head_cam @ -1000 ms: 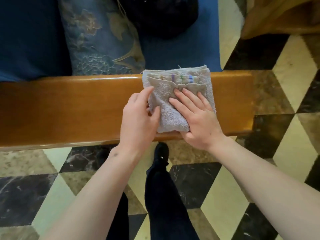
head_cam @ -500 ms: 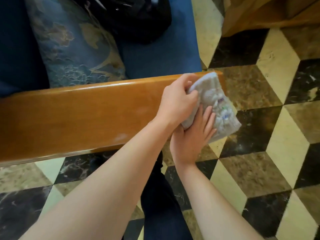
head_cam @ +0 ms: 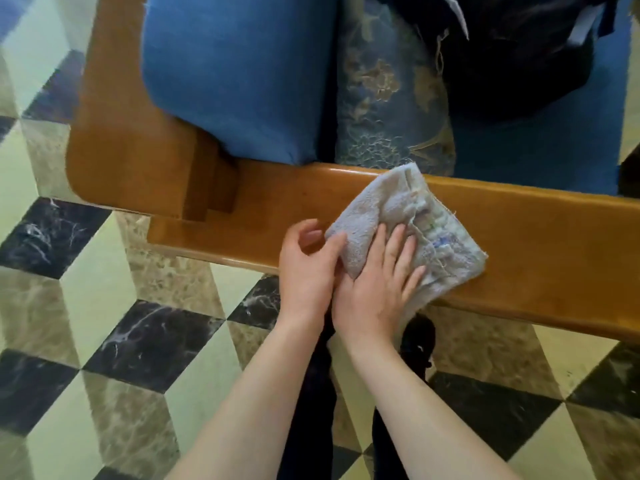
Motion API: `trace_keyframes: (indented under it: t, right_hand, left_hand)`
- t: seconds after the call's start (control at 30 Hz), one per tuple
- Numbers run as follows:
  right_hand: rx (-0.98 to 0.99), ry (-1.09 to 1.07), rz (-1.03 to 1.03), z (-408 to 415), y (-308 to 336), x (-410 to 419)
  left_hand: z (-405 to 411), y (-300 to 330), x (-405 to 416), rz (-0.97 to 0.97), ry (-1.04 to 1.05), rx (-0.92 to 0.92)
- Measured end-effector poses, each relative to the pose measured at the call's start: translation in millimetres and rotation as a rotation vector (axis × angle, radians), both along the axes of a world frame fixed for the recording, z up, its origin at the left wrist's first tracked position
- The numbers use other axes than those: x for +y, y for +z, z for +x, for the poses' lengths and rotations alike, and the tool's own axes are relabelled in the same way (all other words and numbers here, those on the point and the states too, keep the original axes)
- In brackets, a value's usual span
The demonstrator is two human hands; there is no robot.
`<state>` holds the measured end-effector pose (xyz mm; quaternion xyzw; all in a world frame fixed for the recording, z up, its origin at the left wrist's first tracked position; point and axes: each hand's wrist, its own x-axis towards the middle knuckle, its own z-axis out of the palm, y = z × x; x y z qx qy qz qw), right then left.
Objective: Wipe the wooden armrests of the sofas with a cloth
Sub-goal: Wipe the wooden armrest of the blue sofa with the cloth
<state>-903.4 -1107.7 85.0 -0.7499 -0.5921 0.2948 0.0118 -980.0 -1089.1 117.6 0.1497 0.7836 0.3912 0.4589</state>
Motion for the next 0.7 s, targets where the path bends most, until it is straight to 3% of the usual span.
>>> trace_keyframes:
  t: [0.1, 0.37, 0.43, 0.57, 0.7]
  right_hand:
    - [0.013, 0.148, 0.002, -52, 3, -16]
    - [0.149, 0.312, -0.168, -137, 28, -23]
    - [0.281, 0.216, -0.189, -144, 40, -23]
    - [0.737, -0.245, -0.469, -140, 75, -12]
    - [0.914, -0.406, -0.585, -142, 124, -2]
  left_hand:
    - [-62, 7, -15, -0.013, 0.13, -0.048]
    - [-136, 39, -40, -0.01, 0.079, -0.011]
    - [-148, 46, -47, 0.024, 0.065, 0.004]
    - [-166, 69, -53, 0.071, 0.112, 0.012]
    - [-182, 115, -52, 0.103, -0.003, 0.105]
